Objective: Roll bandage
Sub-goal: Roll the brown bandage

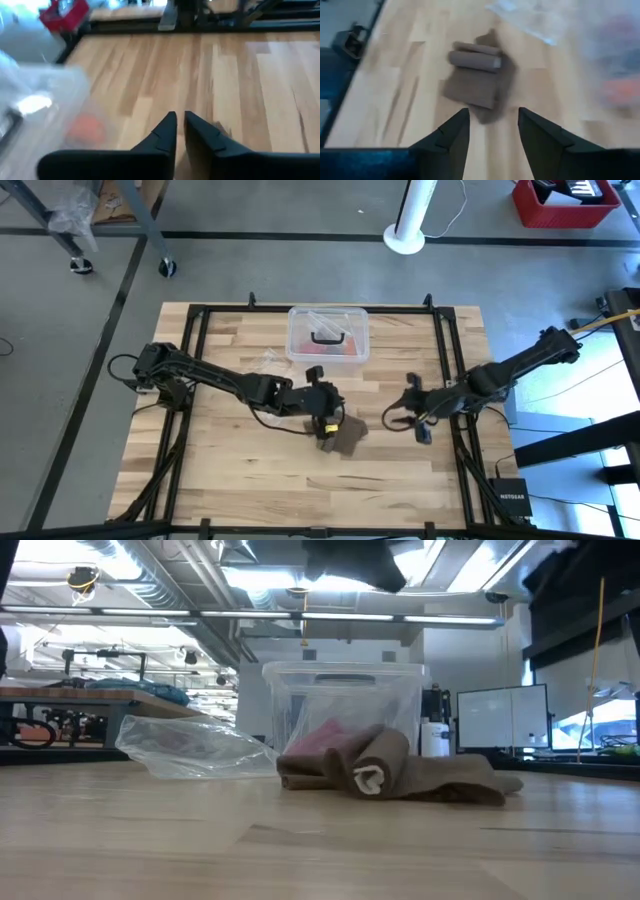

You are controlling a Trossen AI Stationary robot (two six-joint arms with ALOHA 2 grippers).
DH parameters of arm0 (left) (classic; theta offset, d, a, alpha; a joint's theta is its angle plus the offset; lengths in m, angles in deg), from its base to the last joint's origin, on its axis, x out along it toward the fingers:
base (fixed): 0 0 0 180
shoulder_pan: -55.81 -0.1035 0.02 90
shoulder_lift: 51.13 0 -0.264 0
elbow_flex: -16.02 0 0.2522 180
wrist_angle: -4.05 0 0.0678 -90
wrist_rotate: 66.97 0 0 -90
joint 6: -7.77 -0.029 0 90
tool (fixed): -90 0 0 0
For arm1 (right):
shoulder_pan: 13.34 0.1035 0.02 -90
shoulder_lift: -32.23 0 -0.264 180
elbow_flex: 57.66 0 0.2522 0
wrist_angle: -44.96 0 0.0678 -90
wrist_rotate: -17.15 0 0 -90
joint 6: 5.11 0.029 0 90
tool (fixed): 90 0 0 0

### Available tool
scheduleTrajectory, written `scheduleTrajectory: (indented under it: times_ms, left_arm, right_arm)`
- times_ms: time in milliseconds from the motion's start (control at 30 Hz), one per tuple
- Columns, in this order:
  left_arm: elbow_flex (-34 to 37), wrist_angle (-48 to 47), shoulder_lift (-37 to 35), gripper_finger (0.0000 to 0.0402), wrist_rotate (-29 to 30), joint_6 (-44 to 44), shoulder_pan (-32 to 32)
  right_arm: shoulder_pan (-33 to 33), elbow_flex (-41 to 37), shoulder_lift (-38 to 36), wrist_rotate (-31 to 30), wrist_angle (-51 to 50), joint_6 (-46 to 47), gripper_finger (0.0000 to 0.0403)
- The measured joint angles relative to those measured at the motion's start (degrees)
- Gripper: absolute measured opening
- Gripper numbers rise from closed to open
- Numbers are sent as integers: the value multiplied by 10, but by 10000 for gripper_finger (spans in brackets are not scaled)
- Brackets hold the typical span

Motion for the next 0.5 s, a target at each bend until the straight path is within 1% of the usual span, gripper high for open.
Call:
scheduleTrajectory:
  times_ms: [100,167,267,367,500]
  left_arm:
    - [0,-39,2,77,-23,59,3]
    - [0,-57,4,105,-41,95,9]
    - [0,-65,13,134,-71,128,24]
    - [1,-70,32,148,-73,153,51]
    - [13,-68,67,150,-75,204,94]
  right_arm:
    - [0,-54,18,18,100,-12,169]
    - [0,-82,33,16,151,-18,169]
    - [0,-123,64,5,239,-56,169]
    - [0,-156,106,-12,353,-109,169]
    - [-5,-169,179,-39,459,-175,169]
